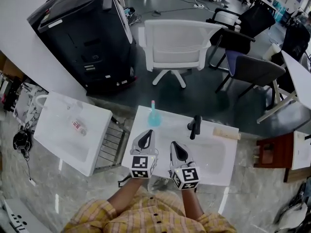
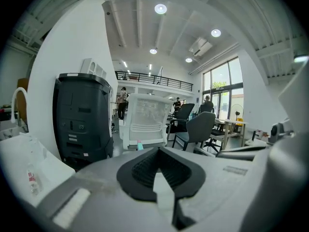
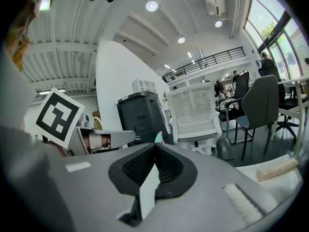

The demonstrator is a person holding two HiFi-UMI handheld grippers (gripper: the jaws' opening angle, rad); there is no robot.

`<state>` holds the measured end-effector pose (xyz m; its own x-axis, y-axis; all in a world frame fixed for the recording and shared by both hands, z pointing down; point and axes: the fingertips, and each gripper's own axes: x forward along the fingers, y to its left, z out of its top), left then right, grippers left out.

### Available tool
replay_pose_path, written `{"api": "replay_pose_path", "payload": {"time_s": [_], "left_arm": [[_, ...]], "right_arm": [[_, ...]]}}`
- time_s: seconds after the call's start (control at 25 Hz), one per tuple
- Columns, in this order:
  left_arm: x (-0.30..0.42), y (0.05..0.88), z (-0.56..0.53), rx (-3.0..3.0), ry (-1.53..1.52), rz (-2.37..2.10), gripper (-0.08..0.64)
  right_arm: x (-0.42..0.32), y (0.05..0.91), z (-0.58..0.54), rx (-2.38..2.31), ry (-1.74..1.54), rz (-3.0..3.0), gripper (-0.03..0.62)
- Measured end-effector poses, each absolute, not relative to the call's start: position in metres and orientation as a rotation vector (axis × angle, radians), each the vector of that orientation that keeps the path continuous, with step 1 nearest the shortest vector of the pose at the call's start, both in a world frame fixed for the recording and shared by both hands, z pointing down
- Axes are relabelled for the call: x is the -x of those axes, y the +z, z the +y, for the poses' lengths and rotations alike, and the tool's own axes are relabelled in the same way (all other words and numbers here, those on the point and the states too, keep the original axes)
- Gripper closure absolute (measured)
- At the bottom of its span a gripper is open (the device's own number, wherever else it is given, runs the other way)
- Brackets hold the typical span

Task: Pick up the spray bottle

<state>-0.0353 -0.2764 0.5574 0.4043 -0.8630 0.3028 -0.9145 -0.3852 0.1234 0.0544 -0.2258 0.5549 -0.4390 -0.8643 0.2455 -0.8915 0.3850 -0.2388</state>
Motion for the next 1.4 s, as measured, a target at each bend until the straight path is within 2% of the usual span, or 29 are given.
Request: {"api": "replay_pose_path", "payload": {"time_s": [0.28,0.4,0.56,0.8,1.4], "left_arm": [[0.026,0.576,-0.306,-2.375,0.33,-1.512,0.56],[0.028,0.586,-0.316,-2.348,0.364,-1.531,0.542],[0.03,0.596,-0.331,-2.32,0.389,-1.54,0.48],[0.033,0.609,-0.349,-2.281,0.419,-1.552,0.442],[0.031,0.63,-0.399,-2.143,0.506,-1.615,0.434]], "right_arm": [[-0.058,0.57,-0.239,-1.651,0.571,-2.506,0.591],[-0.058,0.578,-0.24,-1.645,0.595,-2.493,0.591],[-0.058,0.585,-0.246,-1.647,0.612,-2.48,0.591],[-0.057,0.591,-0.252,-1.648,0.631,-2.468,0.591],[-0.059,0.599,-0.256,-1.657,0.648,-2.441,0.591]]}}
